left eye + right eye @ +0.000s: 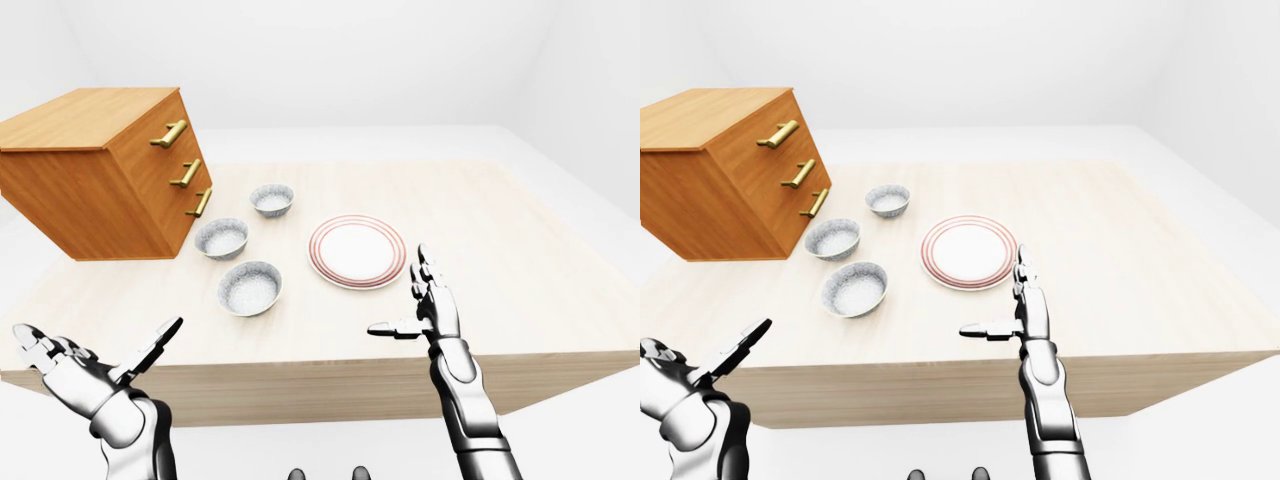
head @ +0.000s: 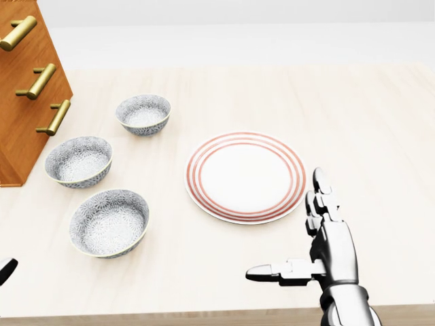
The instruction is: Put the bowl at the front on the plate.
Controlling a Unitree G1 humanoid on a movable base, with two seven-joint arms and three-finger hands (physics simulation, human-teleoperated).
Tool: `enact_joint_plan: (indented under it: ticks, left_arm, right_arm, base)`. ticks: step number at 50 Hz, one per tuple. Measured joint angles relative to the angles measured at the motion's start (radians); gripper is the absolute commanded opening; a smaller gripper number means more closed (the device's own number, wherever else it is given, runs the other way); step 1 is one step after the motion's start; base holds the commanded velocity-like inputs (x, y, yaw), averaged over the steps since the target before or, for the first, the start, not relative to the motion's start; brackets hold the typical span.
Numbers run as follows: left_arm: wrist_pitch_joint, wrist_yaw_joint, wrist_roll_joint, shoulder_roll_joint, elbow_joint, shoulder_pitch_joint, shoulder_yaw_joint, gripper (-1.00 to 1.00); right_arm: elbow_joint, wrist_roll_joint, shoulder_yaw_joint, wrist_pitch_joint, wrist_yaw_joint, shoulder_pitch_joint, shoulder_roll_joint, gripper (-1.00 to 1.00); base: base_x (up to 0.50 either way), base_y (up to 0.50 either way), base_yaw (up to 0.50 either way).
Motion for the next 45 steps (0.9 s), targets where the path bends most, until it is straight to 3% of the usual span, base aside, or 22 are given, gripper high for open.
enact_joint_plan:
  ticks: [23,45]
  left_arm:
    - [0.015,0.0,0.004,-0.005,-0.015,-0.001,0.006,1.0]
    - [0.013,0.0,0.007,-0.003,-0.002,-0.008,0.004,1.0]
  right_arm:
    - [0.001,-0.008,0.005,-0.01,0.017,-0.003,0.001,1.0]
    - [-0.002,-0.01,0.006,-0.01,0.018,-0.004,0.001,1.0]
  base:
    - [0.5,0.0,0.0]
    - [0.47,0.0,0.0]
